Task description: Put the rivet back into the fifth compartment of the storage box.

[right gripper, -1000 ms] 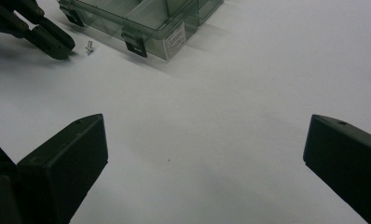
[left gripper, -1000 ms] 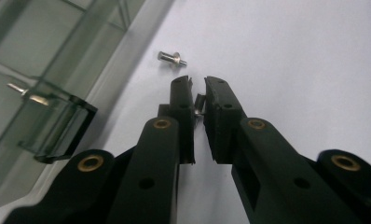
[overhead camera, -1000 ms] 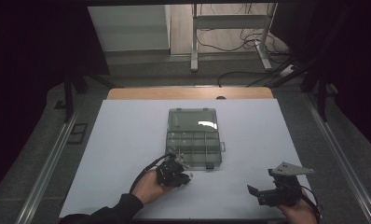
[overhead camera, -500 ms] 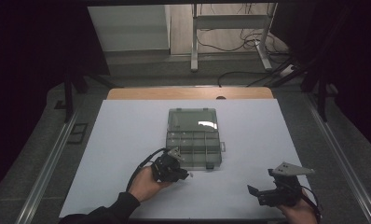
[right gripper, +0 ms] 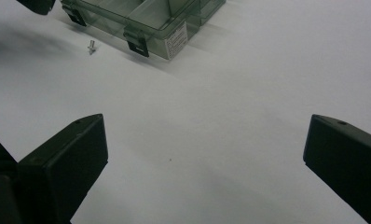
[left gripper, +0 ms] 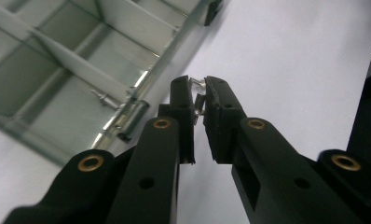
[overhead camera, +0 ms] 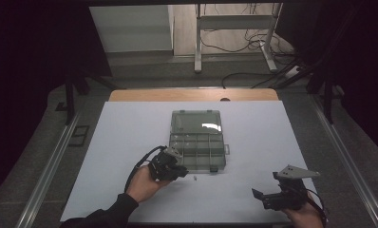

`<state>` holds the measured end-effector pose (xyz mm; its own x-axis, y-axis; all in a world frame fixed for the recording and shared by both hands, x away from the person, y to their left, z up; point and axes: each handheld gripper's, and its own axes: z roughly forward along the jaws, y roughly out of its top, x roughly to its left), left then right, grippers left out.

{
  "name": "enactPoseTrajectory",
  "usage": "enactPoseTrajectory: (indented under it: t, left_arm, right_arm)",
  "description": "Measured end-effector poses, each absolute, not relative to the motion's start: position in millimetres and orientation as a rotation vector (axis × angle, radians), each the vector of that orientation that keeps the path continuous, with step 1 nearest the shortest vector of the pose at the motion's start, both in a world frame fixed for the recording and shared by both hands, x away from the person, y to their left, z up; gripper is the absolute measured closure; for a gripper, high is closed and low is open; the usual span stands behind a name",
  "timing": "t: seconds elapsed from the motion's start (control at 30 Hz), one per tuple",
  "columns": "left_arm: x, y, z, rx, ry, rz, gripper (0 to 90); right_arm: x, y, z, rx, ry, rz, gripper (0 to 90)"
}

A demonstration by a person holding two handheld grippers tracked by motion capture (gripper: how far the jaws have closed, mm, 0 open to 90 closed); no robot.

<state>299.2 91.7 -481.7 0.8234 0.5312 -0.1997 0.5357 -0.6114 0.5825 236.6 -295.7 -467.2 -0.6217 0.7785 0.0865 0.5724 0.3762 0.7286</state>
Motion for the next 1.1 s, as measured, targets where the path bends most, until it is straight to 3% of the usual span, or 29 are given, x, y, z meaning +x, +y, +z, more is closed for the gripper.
enactPoseTrajectory:
  t: [1.1]
  left_arm:
    - [313, 123, -474, 2.254, 0.879, 0.084, 82.9]
  right_arm:
    - [237, -296, -467, 1.203, 2.371, 1.09, 0.0]
